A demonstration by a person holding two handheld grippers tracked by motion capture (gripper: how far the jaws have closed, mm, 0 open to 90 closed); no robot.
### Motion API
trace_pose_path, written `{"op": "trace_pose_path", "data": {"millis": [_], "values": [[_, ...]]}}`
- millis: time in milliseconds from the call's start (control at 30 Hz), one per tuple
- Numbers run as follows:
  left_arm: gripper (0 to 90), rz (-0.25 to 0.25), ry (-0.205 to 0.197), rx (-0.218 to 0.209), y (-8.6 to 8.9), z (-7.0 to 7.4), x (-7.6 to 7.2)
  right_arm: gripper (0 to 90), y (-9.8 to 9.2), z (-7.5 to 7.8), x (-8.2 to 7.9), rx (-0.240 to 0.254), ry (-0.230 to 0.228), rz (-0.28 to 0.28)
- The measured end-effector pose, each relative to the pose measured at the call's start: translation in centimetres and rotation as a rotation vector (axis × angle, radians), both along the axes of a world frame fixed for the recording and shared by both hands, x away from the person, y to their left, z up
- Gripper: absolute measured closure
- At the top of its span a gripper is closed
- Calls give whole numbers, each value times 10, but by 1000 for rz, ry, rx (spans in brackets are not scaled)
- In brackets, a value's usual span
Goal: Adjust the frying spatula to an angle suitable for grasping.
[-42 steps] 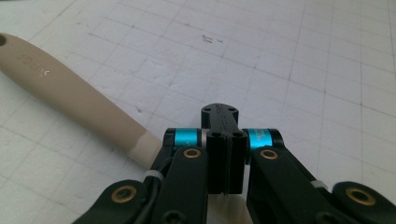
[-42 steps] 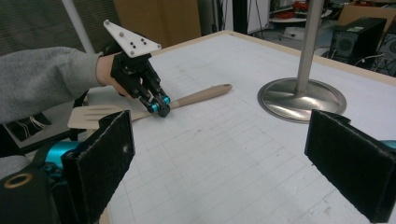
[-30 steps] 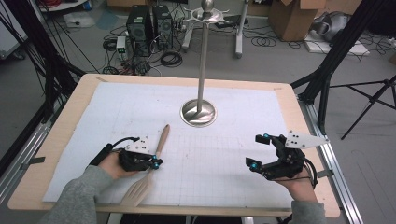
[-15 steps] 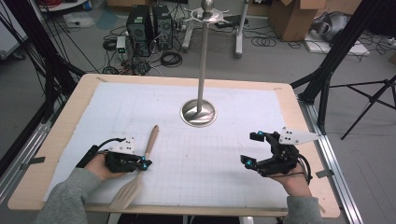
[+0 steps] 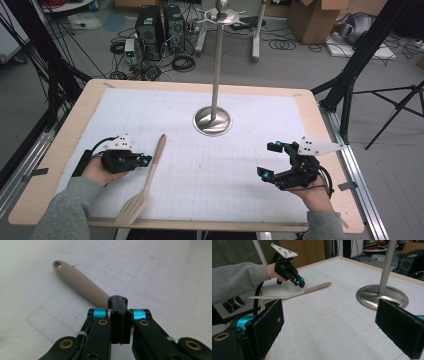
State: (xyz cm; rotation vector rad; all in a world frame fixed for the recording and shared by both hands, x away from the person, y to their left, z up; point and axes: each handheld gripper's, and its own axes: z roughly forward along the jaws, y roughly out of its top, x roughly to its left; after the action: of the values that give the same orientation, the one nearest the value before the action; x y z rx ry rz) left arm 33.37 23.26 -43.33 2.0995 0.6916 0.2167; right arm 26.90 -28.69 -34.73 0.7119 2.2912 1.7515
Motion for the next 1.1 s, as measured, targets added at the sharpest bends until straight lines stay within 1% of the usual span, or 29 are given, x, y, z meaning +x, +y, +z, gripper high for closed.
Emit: {"op": "trace_pose_path", "data": {"millis": [67,100,167,200,233,300,433,467,533,600,700,733,933,1033,1100], "values": [[896,32,21,22,-1,-3,5,74,0,-1,-2,-5,10,-2],[896,42,33,27,-2,-5,7,74,-1,-1,-2,-8,3,-2],[896,50,41,48,-6,-7,10,74,-2,-2,-4,-12,8,-9],[896,51,50,54,-8,-8,12,74,-3,-2,-4,-14,5,-12],[896,45,50,55,-10,-9,13,74,-3,-2,-5,-14,7,-14],[896,29,45,57,-13,-8,14,74,-5,-3,-7,-12,9,-21],[897,-20,20,18,-17,-9,17,74,-8,-3,-11,-16,6,-36],[897,-26,11,22,-18,-9,18,74,-8,-3,-12,-18,11,-35],[897,-34,8,39,-21,-8,20,74,-7,-3,-13,-28,5,-34],[898,-39,10,47,-23,-7,21,74,-7,-3,-15,-30,11,-37],[897,-48,2,57,-27,-8,24,74,-6,-3,-16,-43,9,-36],[898,-46,3,58,-28,-8,25,74,-6,-4,-16,-45,11,-38],[898,-74,-11,55,-40,-7,28,74,-9,-6,-19,-52,20,-49],[898,-91,-23,56,-45,-9,29,74,-10,-6,-21,-55,18,-54],[898,-91,-24,60,-47,-11,30,74,-11,-6,-22,-57,22,-59]]}}
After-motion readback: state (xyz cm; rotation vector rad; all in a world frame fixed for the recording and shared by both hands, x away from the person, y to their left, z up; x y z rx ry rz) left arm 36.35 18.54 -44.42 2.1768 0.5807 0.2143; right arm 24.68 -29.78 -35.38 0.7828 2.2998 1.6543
